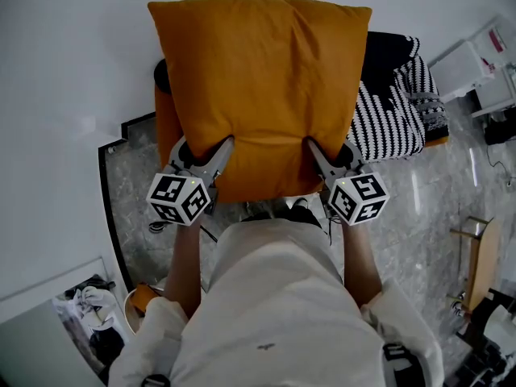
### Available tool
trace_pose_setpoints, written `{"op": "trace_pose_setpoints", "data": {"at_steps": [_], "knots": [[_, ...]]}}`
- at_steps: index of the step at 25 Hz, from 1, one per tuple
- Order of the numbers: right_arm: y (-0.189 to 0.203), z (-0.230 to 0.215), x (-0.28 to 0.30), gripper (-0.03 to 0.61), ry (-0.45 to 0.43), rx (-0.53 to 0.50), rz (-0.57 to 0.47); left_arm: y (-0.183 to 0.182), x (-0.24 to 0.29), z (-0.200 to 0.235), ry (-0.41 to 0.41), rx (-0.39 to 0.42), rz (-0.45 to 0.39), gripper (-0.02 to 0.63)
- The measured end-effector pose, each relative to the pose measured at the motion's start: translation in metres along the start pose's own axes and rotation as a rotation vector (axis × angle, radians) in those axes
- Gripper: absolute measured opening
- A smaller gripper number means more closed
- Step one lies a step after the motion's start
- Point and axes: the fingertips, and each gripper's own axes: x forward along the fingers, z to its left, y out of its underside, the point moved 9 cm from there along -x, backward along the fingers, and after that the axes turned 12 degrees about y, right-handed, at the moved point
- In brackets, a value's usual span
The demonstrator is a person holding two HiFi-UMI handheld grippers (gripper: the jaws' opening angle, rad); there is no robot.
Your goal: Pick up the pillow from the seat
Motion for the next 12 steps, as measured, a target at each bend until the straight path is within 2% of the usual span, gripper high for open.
{"op": "trace_pose_setpoints", "data": {"at_steps": [12], "knots": [[-0.0014,0.0044,0.0037,0.175,0.000,-0.004,-0.009,-0.0037,-0.0024,0.0050,0.001,0.007,0.000,0.314]]}}
